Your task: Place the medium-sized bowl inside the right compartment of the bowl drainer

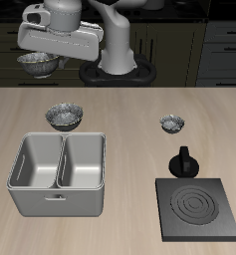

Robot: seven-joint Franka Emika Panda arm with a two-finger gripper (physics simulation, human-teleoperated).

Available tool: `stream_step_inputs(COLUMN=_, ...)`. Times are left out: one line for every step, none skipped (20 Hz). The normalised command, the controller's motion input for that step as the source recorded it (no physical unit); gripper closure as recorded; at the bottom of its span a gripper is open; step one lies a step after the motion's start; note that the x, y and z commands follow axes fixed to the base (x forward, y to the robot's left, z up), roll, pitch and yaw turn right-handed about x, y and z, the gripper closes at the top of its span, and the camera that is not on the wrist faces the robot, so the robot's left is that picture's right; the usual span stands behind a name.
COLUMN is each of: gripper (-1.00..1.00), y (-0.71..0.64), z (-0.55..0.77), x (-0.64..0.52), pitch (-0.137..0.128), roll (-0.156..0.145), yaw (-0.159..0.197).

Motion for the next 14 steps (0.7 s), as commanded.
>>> stream_step_inputs(gripper=1.00, y=-0.17, z=0.06, x=0.40, pitch=-0.006, roll=-0.062, yaw=0.052)
stream_step_inputs(gripper=1.00, y=-0.08, z=0.10, x=0.41, pitch=-0.014, roll=-0.058, yaw=0.057)
stream_step_inputs(gripper=1.00, y=-0.02, z=0.04, x=0.54, pitch=0.048, roll=0.097, yaw=-0.047)
stream_step_inputs(gripper=1.00, y=-0.09, z=0.06, x=0.42, pitch=0.010, roll=-0.086, yaw=0.041)
stream_step_inputs(gripper=1.00, y=0.14, z=0.04, x=0.43, pitch=-0.001, roll=0.049, yaw=0.050)
stream_step_inputs(gripper=1.00, y=-0.01, z=0.02, x=0.42, pitch=0.038, roll=0.010, yaw=0.001)
stream_step_inputs(gripper=1.00, y=0.01, z=0.00, x=0.01, pitch=0.000, roll=0.000, yaw=0.000)
stream_step_inputs(gripper=1.00, y=0.13, z=0.10, x=0.87, pitch=0.014, roll=0.033, yaw=0.035)
stream_step_inputs(gripper=1.00, y=-0.03, z=-0.05, x=0.46, pitch=0.066, roll=-0.034, yaw=-0.025)
stream_step_inputs(gripper=1.00, y=0.09, z=0.03, x=0.31, pitch=0.012, roll=0.031, yaw=0.019)
stream_step_inputs(gripper=1.00, y=0.04, z=0.02, x=0.00, pitch=0.000, roll=0.000, yaw=0.000)
stream_step_inputs(gripper=1.00, y=-0.04, z=0.03, x=0.82, pitch=0.019, roll=-0.045, yaw=0.024)
stream_step_inputs(gripper=1.00, y=0.08, z=0.08, x=0.51, pitch=-0.028, roll=0.036, yaw=0.030)
stream_step_inputs(gripper=1.00, y=-0.11, z=0.00, x=0.41, pitch=0.019, roll=-0.066, yaw=0.028)
